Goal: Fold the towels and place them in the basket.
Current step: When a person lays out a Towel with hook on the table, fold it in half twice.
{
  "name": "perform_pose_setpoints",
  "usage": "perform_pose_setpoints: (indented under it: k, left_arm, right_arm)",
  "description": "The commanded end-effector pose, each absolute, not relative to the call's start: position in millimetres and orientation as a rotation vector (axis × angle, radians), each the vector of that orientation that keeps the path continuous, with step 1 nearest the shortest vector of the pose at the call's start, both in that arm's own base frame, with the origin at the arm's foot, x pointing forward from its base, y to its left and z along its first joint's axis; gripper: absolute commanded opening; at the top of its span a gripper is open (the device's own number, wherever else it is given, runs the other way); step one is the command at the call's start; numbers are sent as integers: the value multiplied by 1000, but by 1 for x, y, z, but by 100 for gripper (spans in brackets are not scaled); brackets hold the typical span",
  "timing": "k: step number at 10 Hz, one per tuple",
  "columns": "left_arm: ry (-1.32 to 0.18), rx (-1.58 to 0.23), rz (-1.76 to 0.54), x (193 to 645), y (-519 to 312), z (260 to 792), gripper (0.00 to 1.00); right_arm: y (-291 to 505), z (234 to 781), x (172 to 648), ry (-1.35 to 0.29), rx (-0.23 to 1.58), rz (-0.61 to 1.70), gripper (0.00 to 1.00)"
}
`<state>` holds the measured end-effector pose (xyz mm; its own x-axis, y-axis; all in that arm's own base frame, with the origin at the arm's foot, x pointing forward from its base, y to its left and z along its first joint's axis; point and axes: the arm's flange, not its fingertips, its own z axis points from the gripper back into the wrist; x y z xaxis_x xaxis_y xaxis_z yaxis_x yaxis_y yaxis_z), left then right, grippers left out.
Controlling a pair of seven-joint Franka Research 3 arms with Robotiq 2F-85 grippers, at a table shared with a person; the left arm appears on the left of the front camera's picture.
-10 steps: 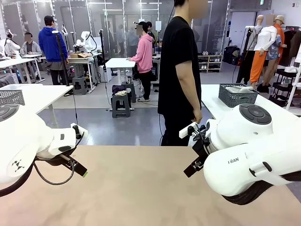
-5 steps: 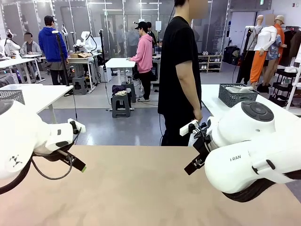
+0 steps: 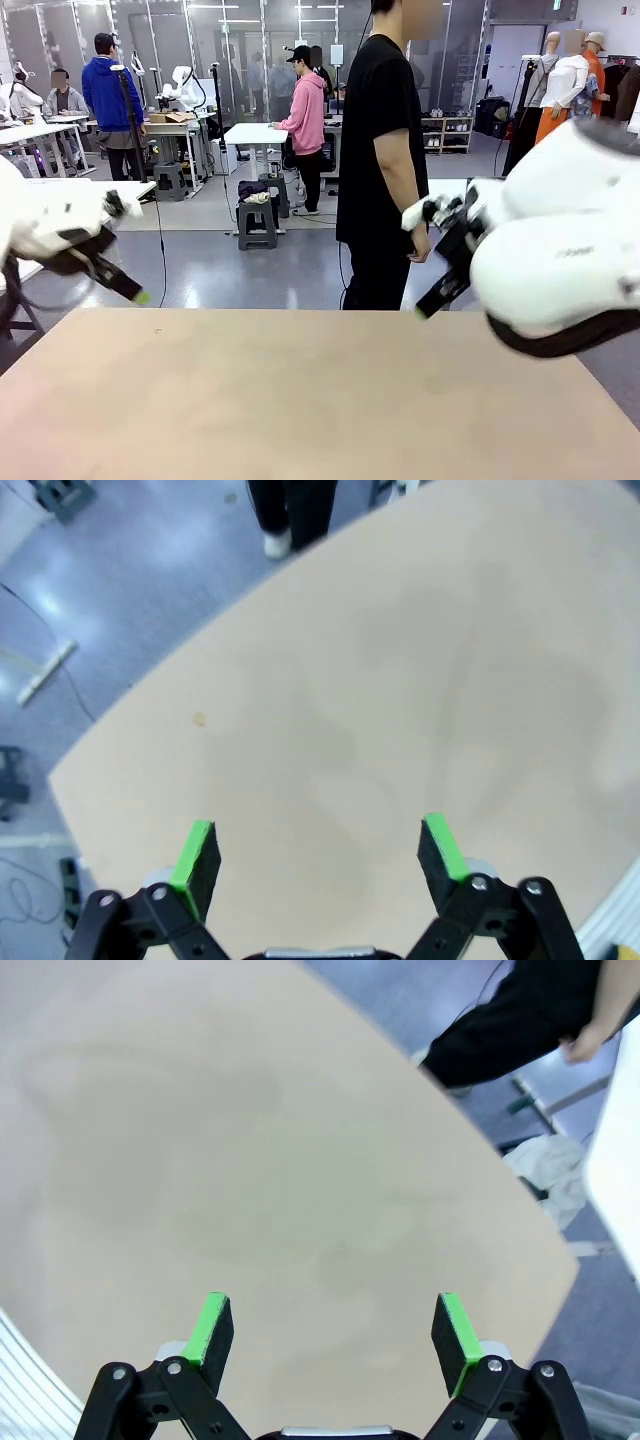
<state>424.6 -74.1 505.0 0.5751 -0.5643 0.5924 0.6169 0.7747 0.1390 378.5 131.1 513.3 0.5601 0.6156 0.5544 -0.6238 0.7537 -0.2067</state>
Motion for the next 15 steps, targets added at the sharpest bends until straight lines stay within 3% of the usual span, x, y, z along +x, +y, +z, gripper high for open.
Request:
perform_pose_setpoints:
  k: [1,6,11,15]
  left_arm:
    - [-697,-139,-717,426,-39,548,100]
    - [-853,-161,-748,408,64,642,100]
    - [-995,-188,-757,361,136,724,100]
    - [-982,-126,-736,331,123,758,100]
  right_arm:
    - [97,574,358,-727,51,718,100]
    - [2,671,317,-788,67,686,100]
    - [-52,703,297,-792,72,706,100]
    - [-60,701,300,-798,101,726,100]
